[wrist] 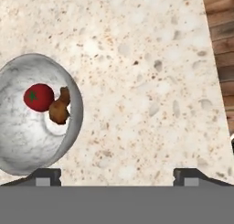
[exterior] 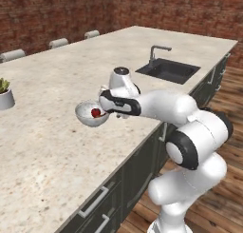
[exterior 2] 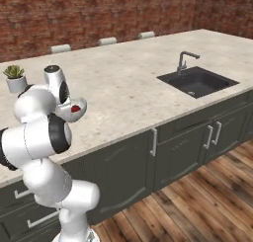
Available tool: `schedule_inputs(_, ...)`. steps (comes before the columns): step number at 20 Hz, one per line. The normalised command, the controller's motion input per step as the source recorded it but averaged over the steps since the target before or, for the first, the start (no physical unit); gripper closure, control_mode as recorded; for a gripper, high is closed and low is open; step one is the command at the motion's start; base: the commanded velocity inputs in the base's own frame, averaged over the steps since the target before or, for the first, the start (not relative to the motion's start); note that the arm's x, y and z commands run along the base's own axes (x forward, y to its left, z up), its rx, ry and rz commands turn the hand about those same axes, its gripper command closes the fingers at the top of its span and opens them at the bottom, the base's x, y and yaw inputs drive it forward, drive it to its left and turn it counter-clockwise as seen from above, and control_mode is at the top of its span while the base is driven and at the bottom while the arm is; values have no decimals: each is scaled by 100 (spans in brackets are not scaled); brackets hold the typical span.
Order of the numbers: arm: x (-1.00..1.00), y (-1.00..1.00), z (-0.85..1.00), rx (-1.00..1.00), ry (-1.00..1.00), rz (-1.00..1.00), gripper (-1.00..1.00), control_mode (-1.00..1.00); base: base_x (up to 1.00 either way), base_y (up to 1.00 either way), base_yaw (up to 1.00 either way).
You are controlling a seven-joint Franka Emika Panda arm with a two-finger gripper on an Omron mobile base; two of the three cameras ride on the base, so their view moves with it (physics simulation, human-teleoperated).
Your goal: The microwave is finished heating the chicken drumstick and tomato. Take the bowl containing the food and place it on the dining counter.
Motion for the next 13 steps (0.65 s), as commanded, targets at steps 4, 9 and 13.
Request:
schedule_inputs(4, -100, -31, 0, 0, -29, 6, -100, -100, 0, 0, 0)
schedule_inputs(9, -100, -31, 0, 0, -25, 6, -100, -100, 0, 0, 0)
schedule_inputs(13, -100, -42, 11, 2, -23, 5, -100, -100, 0, 0, 0)
